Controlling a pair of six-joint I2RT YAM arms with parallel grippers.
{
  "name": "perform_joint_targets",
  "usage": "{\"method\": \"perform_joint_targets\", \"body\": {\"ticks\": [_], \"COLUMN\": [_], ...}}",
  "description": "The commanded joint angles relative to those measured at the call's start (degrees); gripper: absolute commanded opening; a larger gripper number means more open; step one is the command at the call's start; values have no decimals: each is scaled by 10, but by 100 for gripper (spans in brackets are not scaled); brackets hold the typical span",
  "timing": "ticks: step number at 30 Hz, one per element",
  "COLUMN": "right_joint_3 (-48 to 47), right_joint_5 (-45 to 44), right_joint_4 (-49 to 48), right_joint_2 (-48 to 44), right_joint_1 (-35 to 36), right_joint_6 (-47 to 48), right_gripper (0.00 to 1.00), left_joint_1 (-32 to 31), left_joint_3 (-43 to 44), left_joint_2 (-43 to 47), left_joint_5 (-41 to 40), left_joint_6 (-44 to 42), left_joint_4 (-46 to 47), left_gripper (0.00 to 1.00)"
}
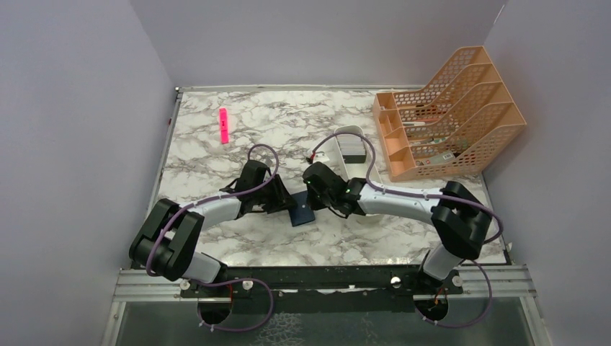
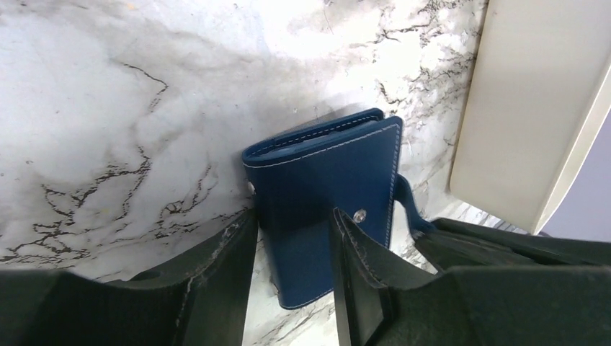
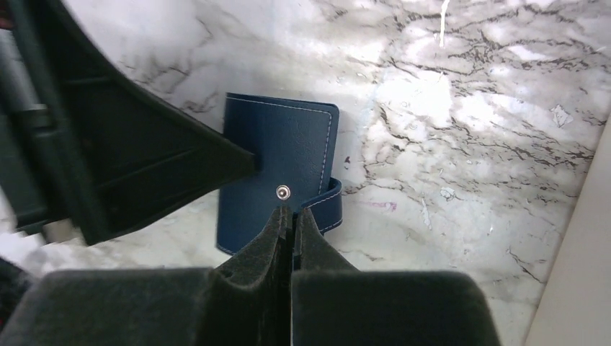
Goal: Put the credit cards into the card holder
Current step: Open the card holder at the center of the board.
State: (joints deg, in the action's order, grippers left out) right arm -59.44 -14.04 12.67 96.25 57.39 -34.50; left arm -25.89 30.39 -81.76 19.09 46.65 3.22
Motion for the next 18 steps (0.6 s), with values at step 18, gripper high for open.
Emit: {"method": "perform_joint_targets", "body": {"ticks": [18], "right_joint_3": [55], "right_joint_5": [36], "right_joint_4": [-69], "right_joint_2": [-131], "right_joint_1": [1], "right_joint_6": [-80], "right_gripper": [1], "left_joint_1": [1], "left_joint_3": [20], "left_joint_2": [135], "left_joint_5": [25], "left_joint_6": [-36], "left_joint_4": [-98], "left_gripper": [68]}}
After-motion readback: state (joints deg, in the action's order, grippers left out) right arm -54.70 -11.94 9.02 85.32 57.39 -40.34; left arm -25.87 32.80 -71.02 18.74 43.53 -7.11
